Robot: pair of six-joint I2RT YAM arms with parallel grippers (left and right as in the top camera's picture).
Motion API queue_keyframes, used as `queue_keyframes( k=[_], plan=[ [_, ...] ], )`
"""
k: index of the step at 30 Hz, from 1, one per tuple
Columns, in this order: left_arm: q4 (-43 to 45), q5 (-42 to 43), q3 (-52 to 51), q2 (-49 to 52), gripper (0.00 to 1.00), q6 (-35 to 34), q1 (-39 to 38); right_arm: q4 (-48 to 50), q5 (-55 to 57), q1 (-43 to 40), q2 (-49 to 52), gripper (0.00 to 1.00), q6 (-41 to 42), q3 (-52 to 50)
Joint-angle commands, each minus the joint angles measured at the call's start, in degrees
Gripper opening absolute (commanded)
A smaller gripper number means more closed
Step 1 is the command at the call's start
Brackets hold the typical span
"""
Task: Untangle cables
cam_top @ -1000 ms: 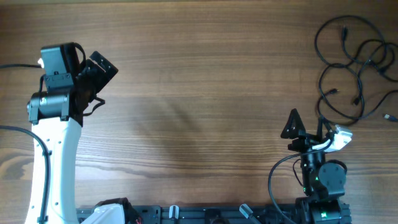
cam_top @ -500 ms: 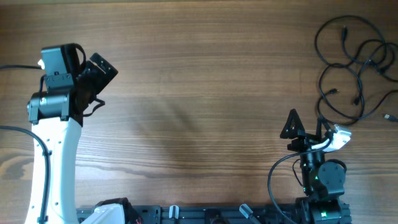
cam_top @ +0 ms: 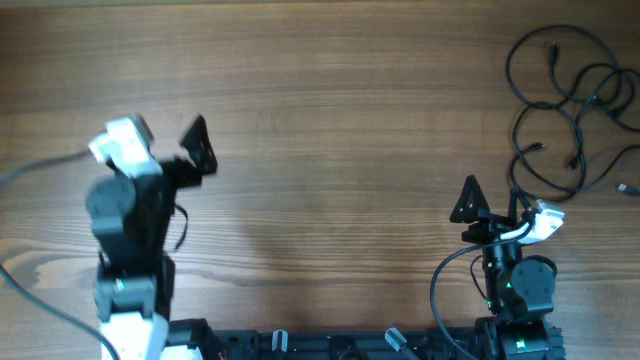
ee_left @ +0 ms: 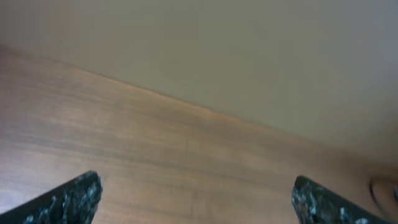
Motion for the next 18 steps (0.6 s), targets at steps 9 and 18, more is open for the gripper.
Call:
queue_keyframes(
  k=[9, 18],
  plan=[
    [6.88, 2.47, -29.14, -30.56, 1.00, 15.72, -4.90, 0.11, -0.87, -0.24, -0.04, 1.00, -0.81, -0.15],
    [-2.27, 2.01, -31.98, -38.12, 1.00, 15.78, -4.85, 0.09, -0.87, -0.24, -0.04, 1.00, -0.83, -0.15]
  ],
)
